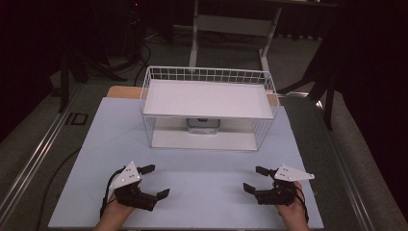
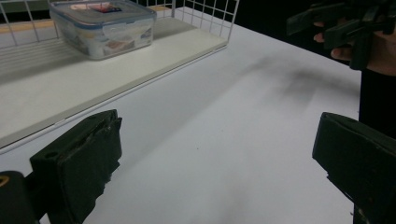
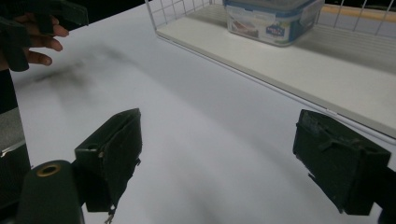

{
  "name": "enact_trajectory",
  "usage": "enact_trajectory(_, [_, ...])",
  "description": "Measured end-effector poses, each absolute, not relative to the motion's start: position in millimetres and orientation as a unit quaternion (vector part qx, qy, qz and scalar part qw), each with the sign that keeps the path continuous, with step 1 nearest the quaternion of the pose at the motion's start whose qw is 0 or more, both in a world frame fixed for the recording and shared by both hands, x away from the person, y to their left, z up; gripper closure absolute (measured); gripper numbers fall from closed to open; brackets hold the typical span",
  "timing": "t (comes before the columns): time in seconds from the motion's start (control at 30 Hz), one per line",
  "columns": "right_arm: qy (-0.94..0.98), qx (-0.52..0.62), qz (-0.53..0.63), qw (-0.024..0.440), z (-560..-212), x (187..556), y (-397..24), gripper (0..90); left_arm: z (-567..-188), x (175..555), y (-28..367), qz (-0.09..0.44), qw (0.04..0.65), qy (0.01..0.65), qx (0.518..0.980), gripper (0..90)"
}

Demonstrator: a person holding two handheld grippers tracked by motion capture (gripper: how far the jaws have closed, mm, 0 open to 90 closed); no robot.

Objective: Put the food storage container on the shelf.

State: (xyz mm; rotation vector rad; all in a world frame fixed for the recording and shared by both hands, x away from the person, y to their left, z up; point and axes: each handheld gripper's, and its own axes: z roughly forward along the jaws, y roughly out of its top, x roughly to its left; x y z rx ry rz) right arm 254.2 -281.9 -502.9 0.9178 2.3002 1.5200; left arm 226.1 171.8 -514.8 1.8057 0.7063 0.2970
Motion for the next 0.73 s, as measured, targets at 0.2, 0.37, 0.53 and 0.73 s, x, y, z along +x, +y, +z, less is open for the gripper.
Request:
enact_trajectory(0.2, [0.790,0.319,0.511,0.113,-508.5,258.8,-282.6,15.6,-518.5,226.3,171.0,0.121,0.552,0.292,0.772,2.4])
enact_trajectory(0.37, [0.795,0.317,0.505,0.112,-511.3,260.4,-280.4,15.6,-519.6,227.0,173.2,0.116,0.555,0.296,0.769,2.4])
enact_trajectory(0.53, [0.795,0.318,0.505,0.109,-512.6,261.3,-279.2,15.6,-520.1,226.5,174.3,0.117,0.555,0.297,0.768,2.4])
enact_trajectory(0.73, [0.796,0.318,0.504,0.110,-512.2,260.9,-278.3,15.6,-520.0,225.9,174.5,0.117,0.556,0.297,0.768,2.4])
